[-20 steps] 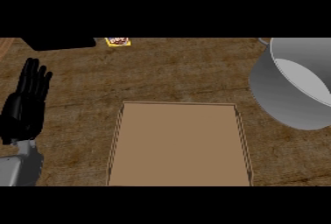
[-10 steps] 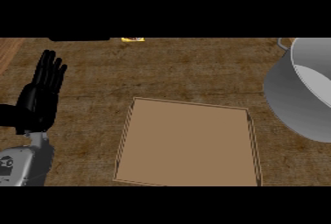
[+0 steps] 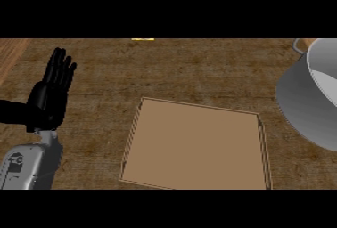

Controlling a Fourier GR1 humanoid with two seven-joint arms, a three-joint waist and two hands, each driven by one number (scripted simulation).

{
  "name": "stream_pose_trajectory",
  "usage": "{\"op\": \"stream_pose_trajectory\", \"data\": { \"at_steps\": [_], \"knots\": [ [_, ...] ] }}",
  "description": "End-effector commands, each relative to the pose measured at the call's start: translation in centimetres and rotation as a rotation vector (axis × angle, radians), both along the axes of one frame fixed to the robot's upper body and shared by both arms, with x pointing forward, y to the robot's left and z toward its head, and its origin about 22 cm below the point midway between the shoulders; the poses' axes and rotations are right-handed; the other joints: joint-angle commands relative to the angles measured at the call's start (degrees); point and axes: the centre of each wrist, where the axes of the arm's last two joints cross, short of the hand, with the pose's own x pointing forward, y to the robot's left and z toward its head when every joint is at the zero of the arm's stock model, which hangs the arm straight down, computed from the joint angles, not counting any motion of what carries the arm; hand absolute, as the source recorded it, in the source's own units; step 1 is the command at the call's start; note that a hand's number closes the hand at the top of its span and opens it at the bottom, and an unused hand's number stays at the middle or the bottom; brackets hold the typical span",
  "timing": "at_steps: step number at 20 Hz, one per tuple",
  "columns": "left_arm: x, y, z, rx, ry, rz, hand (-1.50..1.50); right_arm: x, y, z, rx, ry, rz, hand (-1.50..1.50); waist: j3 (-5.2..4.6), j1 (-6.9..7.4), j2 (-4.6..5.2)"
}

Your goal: Pick the bell pepper from the tray and place it in the pot

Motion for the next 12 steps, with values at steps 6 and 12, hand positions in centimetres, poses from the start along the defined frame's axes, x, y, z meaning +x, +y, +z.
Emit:
{"op": "stream_pose_trajectory", "data": {
  "at_steps": [6, 12],
  "knots": [
    [0.4, -0.4, -0.2, -0.002, -0.001, -0.039, 0.0, 6.7, -2.4, -2.1, 0.025, 0.034, 0.014, 1.5, 0.11, 1.59, 0.36],
    [0.9, -1.1, 1.0, -0.01, -0.002, -0.051, 0.0, 9.1, -2.1, -3.9, -0.016, 0.043, 0.013, 1.5, 0.19, 1.82, 0.48]
  ]
}}
